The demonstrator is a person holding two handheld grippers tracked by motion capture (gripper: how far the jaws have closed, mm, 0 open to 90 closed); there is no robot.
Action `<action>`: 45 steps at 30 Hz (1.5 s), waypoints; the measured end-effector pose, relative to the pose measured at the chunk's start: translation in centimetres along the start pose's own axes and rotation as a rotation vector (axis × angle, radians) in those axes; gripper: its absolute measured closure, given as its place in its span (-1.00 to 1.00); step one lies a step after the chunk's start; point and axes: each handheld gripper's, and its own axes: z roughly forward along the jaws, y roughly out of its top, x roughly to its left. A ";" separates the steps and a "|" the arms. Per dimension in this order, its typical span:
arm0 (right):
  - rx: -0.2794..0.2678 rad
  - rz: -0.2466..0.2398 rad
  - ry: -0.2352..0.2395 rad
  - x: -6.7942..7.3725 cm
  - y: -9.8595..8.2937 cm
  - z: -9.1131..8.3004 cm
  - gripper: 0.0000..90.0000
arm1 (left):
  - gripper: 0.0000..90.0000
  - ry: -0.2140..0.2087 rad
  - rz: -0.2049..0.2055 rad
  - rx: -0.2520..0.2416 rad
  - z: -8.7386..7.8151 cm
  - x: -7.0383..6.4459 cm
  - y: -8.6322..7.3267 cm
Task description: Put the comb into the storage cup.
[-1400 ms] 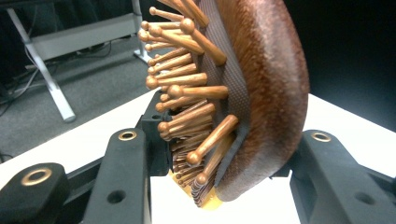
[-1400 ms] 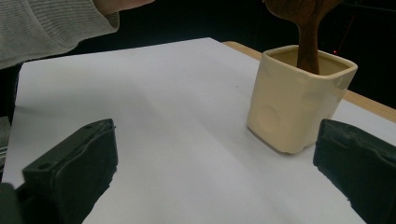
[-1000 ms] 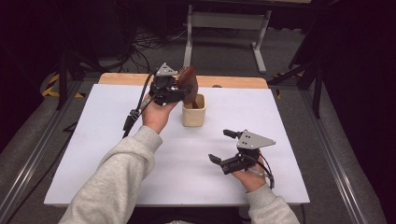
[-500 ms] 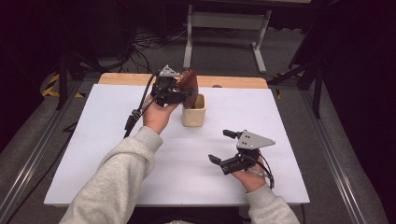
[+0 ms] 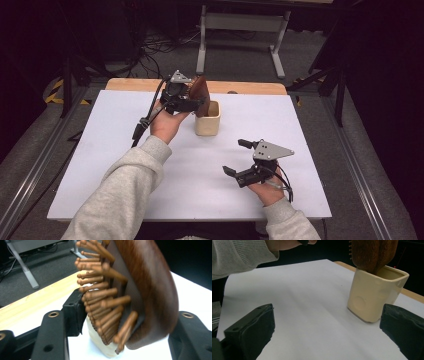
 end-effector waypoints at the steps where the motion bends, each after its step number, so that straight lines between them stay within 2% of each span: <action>1: 0.001 0.000 0.001 0.0 0.0 0.0 -0.99 | -0.17 0.005 -0.003 0.003 0.0 0.1 -0.1; 3: 0.002 0.000 0.002 0.0 0.0 0.0 -0.99 | -0.26 0.010 -0.005 0.004 -0.2 0.3 -0.3; 5: 0.002 0.000 0.002 0.0 0.0 0.1 -0.99 | -0.44 0.007 -0.010 0.018 -0.2 0.6 -0.4; 6: 0.003 0.000 0.003 0.0 0.0 0.1 -0.99 | -0.51 -0.001 -0.005 0.015 -0.2 0.8 -0.6; 8: 0.004 0.001 0.002 0.0 0.0 0.1 -0.99 | -0.65 0.013 0.013 0.013 -0.4 0.9 -0.8; 10: 0.004 0.002 0.000 0.0 0.0 0.1 -0.99 | -0.80 0.018 0.024 -0.009 -0.8 1.1 -0.9; 14: -0.001 0.002 -0.001 -0.1 0.0 0.0 -0.99 | -0.92 0.000 0.040 -0.050 -2.0 1.0 -0.8; 17: -0.002 0.001 -0.002 -0.1 0.0 0.0 -0.99 | -0.97 -0.004 0.056 -0.060 -2.6 0.9 -0.8; 20: -0.006 -0.002 -0.002 -0.2 0.2 -0.2 -0.99 | -0.99 -0.021 0.088 -0.098 -4.4 0.7 -1.0; 23: -0.013 -0.001 -0.003 -0.3 0.4 -0.5 -0.99 | -1.00 -0.031 0.127 -0.107 -5.6 0.5 -1.5; 25: -0.013 -0.002 -0.004 -0.3 0.5 -0.6 -0.99 | -0.99 -0.040 0.133 -0.114 -6.1 0.4 -1.8; 26: -0.013 -0.003 -0.004 -0.4 0.5 -0.7 -0.99 | -1.00 -0.054 0.150 -0.131 -7.0 0.2 -2.3; 35: -0.010 -0.009 -0.012 -0.6 0.9 -1.3 -0.98 | -1.00 -0.096 0.154 -0.151 -9.9 0.2 -4.2; 37: -0.008 -0.012 -0.010 -0.7 1.0 -1.5 -0.98 | -1.00 -0.101 0.153 -0.159 -10.7 0.3 -5.1; 39: -0.006 -0.012 -0.008 -0.7 1.0 -1.5 -0.98 | -1.00 -0.106 0.150 -0.157 -10.9 0.3 -5.3; 45: 0.004 -0.017 -0.003 -0.7 1.1 -1.7 -0.97 | -1.00 -0.120 0.136 -0.140 -11.9 0.5 -7.7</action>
